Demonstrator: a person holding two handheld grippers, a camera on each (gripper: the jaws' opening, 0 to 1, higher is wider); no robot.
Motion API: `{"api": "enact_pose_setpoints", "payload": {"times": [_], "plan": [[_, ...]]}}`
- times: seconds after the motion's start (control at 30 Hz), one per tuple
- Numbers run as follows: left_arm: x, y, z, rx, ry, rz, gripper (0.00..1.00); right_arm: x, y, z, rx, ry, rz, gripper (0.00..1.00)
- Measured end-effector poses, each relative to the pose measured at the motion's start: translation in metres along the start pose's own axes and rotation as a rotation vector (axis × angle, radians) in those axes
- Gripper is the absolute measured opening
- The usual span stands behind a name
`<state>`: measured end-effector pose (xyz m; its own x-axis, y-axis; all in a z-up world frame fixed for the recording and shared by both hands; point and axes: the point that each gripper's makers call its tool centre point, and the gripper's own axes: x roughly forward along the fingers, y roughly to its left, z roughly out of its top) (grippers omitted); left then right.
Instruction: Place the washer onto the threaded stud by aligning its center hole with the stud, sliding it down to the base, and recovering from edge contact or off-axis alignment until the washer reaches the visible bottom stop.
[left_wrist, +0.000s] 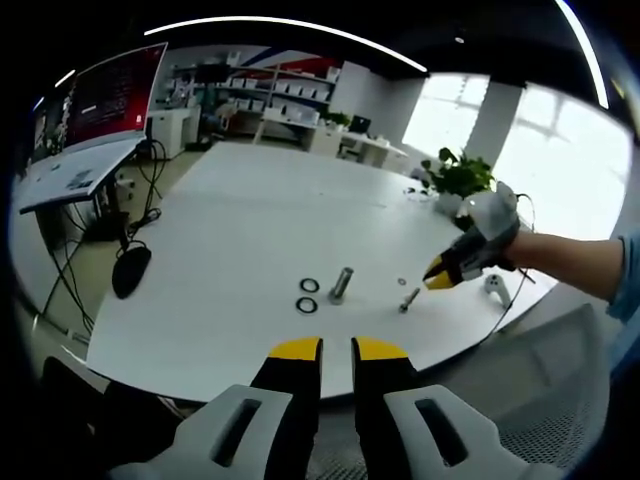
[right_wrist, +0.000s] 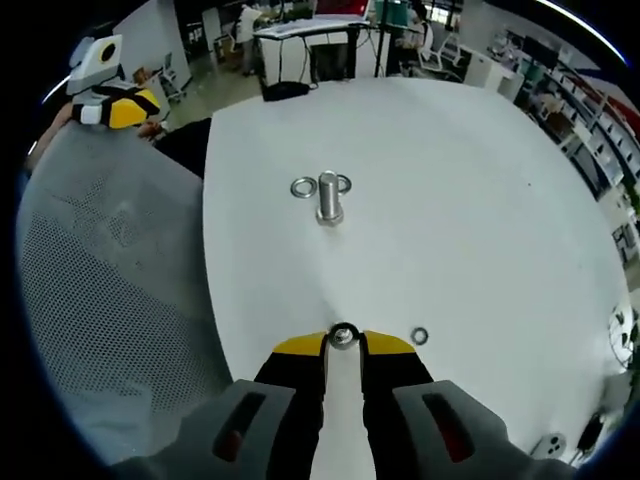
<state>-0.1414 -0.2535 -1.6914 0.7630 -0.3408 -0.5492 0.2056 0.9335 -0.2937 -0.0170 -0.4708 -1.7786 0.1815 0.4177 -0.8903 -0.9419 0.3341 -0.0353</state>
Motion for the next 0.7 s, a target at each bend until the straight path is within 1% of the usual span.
{"api": "enact_pose_setpoints", "payload": {"times": [0.13,0.27,0.47,0.7], "plan": [[0.0,0.0,0.0,0.002,0.003,-0.001,0.09,0.003,0.002,0.001,0.0,0.011,0.008,0.14],[0.0,0.0,0.0,0.004,0.003,-0.001,0.09,0.007,0.003,-0.001,-0.017,0.037,0.008,0.14],[0.0,0.0,0.0,0.004,-0.001,-0.002,0.09,0.009,0.003,-0.002,-0.005,0.044,0.009,0.14],[0.0,0.0,0.0,0.005,0.0,-0.004,0.09,0.016,0.003,-0.006,-0.023,0.076,0.01,0.14]]}}
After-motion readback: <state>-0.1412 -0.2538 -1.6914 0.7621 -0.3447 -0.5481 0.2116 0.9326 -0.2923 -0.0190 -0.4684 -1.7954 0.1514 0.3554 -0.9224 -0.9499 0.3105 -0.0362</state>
